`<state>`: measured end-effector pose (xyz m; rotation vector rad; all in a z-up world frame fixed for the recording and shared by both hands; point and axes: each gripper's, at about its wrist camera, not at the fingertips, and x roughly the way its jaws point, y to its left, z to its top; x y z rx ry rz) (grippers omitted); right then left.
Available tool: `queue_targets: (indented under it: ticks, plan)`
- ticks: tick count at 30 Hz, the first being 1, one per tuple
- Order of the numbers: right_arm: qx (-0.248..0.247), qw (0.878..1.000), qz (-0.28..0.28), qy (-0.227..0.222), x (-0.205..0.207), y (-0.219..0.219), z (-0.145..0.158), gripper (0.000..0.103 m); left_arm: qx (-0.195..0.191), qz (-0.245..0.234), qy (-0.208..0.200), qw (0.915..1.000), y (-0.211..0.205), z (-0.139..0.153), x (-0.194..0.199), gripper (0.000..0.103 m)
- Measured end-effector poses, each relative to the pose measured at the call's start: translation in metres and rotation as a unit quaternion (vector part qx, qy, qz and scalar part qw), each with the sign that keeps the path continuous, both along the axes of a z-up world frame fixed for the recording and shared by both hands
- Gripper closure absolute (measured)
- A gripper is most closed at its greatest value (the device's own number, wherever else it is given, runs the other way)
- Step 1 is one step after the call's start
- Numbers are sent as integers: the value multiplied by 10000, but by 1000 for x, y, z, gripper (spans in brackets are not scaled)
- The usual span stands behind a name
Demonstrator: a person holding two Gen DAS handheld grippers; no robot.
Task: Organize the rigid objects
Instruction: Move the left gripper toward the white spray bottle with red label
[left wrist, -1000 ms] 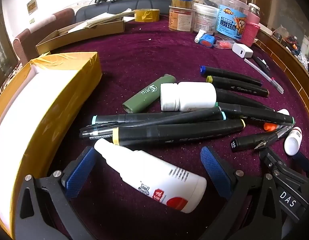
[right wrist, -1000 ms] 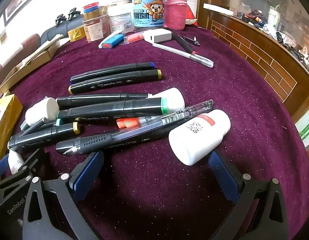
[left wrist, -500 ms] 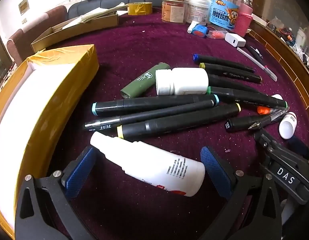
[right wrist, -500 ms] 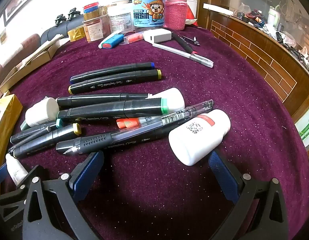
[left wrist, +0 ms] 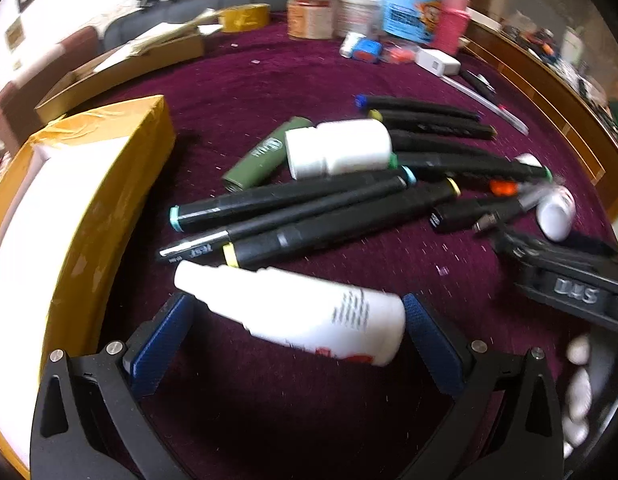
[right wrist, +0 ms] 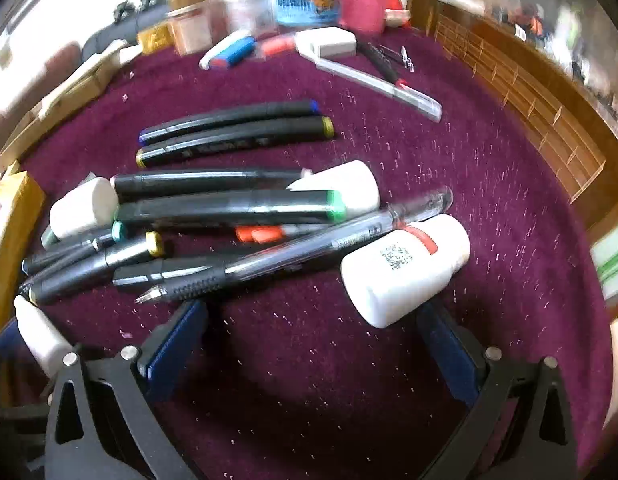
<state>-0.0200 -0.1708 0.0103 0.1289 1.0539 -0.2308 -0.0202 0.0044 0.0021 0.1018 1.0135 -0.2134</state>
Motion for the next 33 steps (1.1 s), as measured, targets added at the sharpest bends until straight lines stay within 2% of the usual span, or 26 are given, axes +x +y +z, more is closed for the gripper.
queue_targets:
  ticks: [2,4,6,8,10,11,15,19,21,24,25,28,30,33]
  plan:
    - [31,9999,-67,-152,-3,-1,0,2,-273,-229,47,9994,6,6,-6,1]
    - [139,9993,-92,-348,-9,-4,1,2,-634,-448,-83,9970,19,19,-16,1]
    - [518,9953,-243,-784,-23,-16,7,2,-670,-553,-320,9957,28,31,-23,1]
    - [1040,9856,-535,-1221,-37,-36,9,2,-693,-652,-505,9942,36,41,-26,1]
    - [1490,9753,-818,-1412,-42,-52,7,2,-703,-758,-608,9928,38,45,-25,1]
    - [1561,9726,-882,-1478,-44,-56,7,2,-718,-833,-615,9920,37,45,-22,1]
    - [1483,9745,-826,-1471,-42,-52,11,2,-738,-1070,-442,9905,20,35,-11,1]
    - [1420,9769,-697,-1440,-41,-47,7,2,-710,-919,-67,9932,8,15,-5,2]
    - [1461,9761,-714,-1439,-41,-49,6,2,-890,-1070,126,9902,4,9,-11,7]
    - [1491,9753,-736,-1454,-42,-50,7,2,-1163,-1581,113,9805,3,14,-31,13]
    - [1492,9753,-738,-1456,-43,-50,7,2,-1249,-1601,112,9791,7,18,-36,13]
    - [1490,9753,-735,-1452,-43,-50,7,2,-1477,-1249,113,9810,26,28,-39,13]
    - [1493,9753,-734,-1453,-42,-50,7,2,-1774,-944,300,9791,38,29,-37,13]
    - [1486,9755,-732,-1448,-42,-50,7,2,-1946,-860,533,9756,35,24,-31,13]
